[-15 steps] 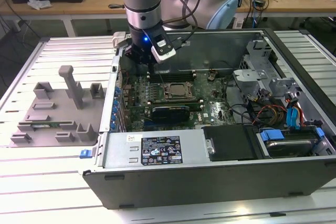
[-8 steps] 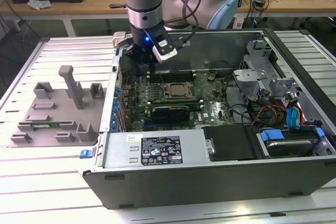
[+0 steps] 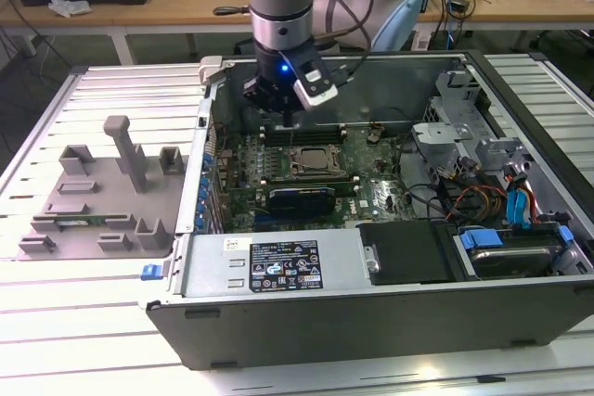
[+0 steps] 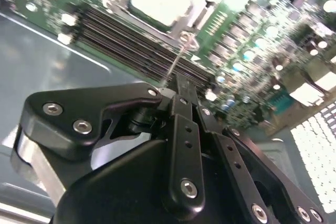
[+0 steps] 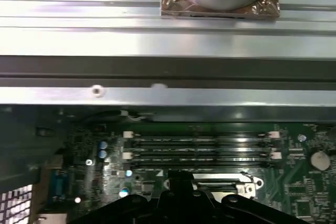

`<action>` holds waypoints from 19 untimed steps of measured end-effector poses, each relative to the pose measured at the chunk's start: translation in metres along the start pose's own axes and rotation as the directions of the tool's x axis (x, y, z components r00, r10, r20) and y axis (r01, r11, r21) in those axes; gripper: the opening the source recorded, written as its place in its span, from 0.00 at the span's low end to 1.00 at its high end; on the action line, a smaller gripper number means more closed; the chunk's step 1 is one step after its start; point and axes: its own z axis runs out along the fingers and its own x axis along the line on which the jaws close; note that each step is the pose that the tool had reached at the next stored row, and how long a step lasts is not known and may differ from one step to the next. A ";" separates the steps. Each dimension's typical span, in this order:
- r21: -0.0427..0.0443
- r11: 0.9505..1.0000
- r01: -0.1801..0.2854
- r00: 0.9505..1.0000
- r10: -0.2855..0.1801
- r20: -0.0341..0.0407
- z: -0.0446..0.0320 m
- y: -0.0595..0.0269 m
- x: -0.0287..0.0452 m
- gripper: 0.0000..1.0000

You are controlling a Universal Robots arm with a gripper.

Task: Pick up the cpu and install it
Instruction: 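Install the first cpu locking lever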

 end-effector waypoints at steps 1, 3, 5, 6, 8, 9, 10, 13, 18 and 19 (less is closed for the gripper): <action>0.000 1.000 0.000 1.000 0.000 0.000 0.0002 0.0000 -0.0038 0.11; 0.001 1.000 0.000 1.000 0.000 0.000 0.0005 0.0000 -0.0110 0.11; 0.002 1.000 0.000 1.000 0.000 -0.001 0.0005 0.0000 -0.0153 0.11; 0.001 1.000 0.000 1.000 0.000 -0.001 0.0006 0.0000 -0.0153 0.11; 0.002 1.000 0.000 1.000 0.000 -0.001 0.0006 0.0000 -0.0153 0.11; 0.001 1.000 0.000 1.000 0.000 -0.001 0.0007 0.0000 -0.0154 0.11; 0.001 1.000 0.000 1.000 0.000 0.004 0.0023 -0.0003 -0.0153 0.11; 0.002 1.000 0.000 1.000 0.000 0.014 0.0042 -0.0012 -0.0152 0.11; 0.001 1.000 0.003 0.999 -0.003 0.039 0.0074 -0.0026 -0.0151 0.11; 0.001 1.000 0.003 0.999 -0.003 0.042 0.0082 -0.0028 -0.0151 0.11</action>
